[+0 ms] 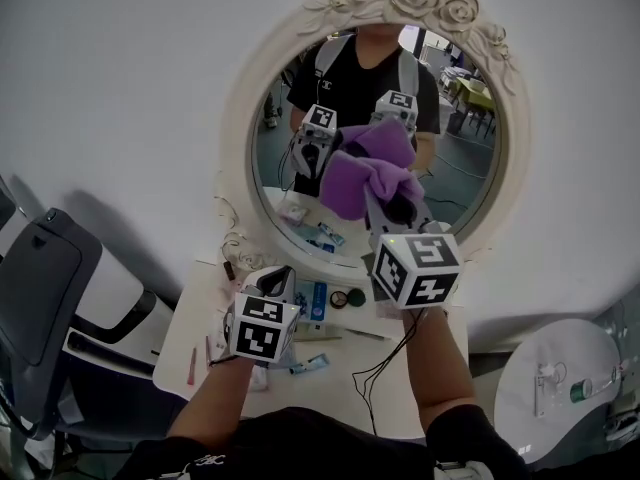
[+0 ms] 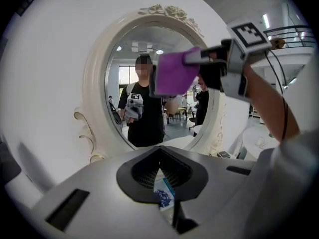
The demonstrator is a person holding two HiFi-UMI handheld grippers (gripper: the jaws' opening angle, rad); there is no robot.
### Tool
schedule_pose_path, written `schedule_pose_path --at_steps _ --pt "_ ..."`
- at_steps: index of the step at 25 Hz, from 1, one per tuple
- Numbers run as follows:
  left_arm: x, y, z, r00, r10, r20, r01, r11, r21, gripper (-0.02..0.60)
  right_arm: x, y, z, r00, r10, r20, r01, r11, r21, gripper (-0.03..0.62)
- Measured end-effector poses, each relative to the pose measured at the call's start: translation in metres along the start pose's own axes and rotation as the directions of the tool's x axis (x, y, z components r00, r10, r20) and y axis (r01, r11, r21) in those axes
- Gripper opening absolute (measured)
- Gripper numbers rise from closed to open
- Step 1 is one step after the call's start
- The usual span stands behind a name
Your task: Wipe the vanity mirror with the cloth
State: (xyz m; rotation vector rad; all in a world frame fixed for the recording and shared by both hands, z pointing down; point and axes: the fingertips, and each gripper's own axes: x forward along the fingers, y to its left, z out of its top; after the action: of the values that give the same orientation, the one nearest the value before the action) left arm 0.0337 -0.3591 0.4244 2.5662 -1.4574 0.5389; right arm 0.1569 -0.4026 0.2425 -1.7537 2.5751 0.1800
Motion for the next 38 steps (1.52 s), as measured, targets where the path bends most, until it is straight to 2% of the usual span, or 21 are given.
schedule_pose_path --at_steps 4,8,12,17,22,29,33,38 --pt "0.0 -0.007 0.0 1.0 -0.007 0.005 0.007 1.0 0.009 0.006 0.015 -0.013 0.091 0.994 -0.017 0.109 0.026 0.996 -0.087 0.054" --pt "-0.001 -0.01 0.004 1.0 -0.005 0.012 0.005 1.0 0.014 0.006 0.034 -0.023 0.149 0.982 -0.05 0.182 0.062 0.996 -0.063 0.054" --pt "-0.002 -0.009 0.005 1.0 -0.002 0.015 0.002 1.0 0.019 0.006 0.047 -0.032 0.184 0.972 -0.09 0.217 0.102 0.994 -0.043 0.054" --pt "-0.005 0.004 0.002 1.0 0.02 0.01 -0.02 1.0 0.009 0.006 0.054 -0.036 0.192 0.967 -0.101 0.233 0.113 0.993 -0.038 0.054" --pt "-0.002 0.016 -0.003 1.0 0.031 0.002 -0.031 1.0 -0.004 0.006 0.056 -0.029 0.175 0.964 -0.1 0.244 0.12 0.99 -0.068 0.054" --pt "0.009 0.017 -0.006 1.0 0.015 -0.006 -0.015 1.0 -0.015 0.006 0.057 -0.016 0.118 0.968 -0.079 0.24 0.107 0.988 -0.108 0.054" --pt "0.012 0.018 -0.01 1.0 0.011 -0.013 -0.012 1.0 -0.021 0.006 0.056 -0.006 0.064 0.973 -0.089 0.211 0.117 0.985 -0.127 0.054" --pt "0.01 0.029 -0.01 1.0 0.028 -0.008 -0.028 0.999 -0.034 0.006 0.054 0.003 -0.028 0.992 -0.098 0.079 0.104 0.991 -0.08 0.054"
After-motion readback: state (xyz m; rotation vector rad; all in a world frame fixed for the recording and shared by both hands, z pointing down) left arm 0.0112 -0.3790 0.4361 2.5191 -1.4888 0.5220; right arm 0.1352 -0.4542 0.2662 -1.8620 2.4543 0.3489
